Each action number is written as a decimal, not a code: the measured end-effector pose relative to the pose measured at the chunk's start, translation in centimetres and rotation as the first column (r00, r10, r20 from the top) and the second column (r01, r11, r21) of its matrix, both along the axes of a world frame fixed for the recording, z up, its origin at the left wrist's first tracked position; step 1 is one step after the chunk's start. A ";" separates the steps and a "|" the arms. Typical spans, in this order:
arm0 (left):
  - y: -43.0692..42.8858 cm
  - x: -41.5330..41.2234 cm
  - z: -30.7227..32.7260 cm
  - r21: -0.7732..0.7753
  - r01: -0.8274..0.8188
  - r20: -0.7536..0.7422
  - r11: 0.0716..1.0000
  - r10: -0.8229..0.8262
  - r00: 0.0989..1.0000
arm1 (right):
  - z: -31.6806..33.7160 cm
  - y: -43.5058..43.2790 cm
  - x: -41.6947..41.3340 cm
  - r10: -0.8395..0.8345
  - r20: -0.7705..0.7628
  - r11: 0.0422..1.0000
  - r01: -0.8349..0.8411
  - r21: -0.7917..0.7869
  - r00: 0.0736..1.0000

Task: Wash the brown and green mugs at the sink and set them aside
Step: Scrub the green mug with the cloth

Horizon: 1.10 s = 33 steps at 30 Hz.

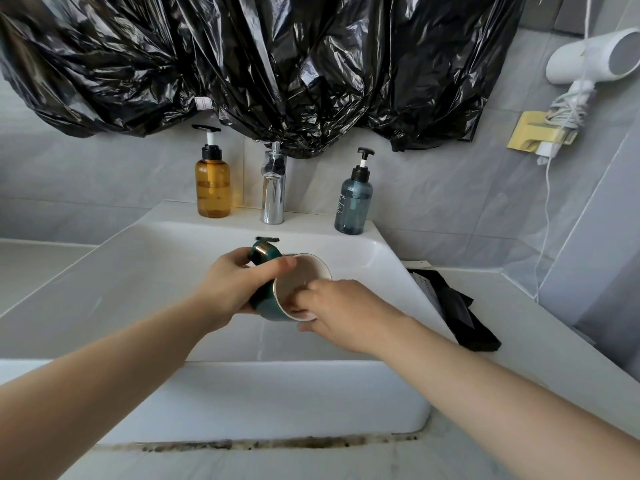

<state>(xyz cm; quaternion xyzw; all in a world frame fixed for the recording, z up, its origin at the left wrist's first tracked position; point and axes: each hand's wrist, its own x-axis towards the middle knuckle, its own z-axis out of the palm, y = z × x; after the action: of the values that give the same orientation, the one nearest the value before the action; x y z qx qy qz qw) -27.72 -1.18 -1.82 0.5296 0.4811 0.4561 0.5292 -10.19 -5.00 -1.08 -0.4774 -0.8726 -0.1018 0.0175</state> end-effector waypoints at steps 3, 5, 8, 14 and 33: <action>0.2 -0.3 0.1 0.006 -0.051 0.063 0.999 0.051 0.997 | -0.1 0.1 -1.6 -0.084 -0.196 0.992 0.065 -0.105 0.977; 0.4 -0.6 0.0 0.017 -0.066 0.096 0.998 0.064 0.993 | -0.1 -0.1 -2.4 -0.138 -0.324 0.980 0.081 -0.182 0.936; 0.3 -0.6 0.0 0.033 -0.059 0.131 0.998 0.054 0.990 | 0.4 -0.5 -2.8 -0.171 -0.379 0.972 0.094 -0.214 0.910; 0.4 -0.9 0.1 -0.040 0.112 0.073 0.993 -0.109 0.991 | 2.0 -0.5 -0.4 -0.011 0.079 0.999 0.008 0.046 0.997; 0.2 -0.3 -0.2 0.020 0.010 0.035 1.000 -0.010 0.999 | 1.9 -1.0 -1.0 -0.147 -0.310 0.959 0.058 -0.277 0.939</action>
<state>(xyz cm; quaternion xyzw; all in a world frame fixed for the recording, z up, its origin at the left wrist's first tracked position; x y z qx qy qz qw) -28.05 -0.93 -2.05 0.5290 0.4646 0.4673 0.5347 -11.22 -6.02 0.83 -0.5309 -0.8369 0.0950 0.0929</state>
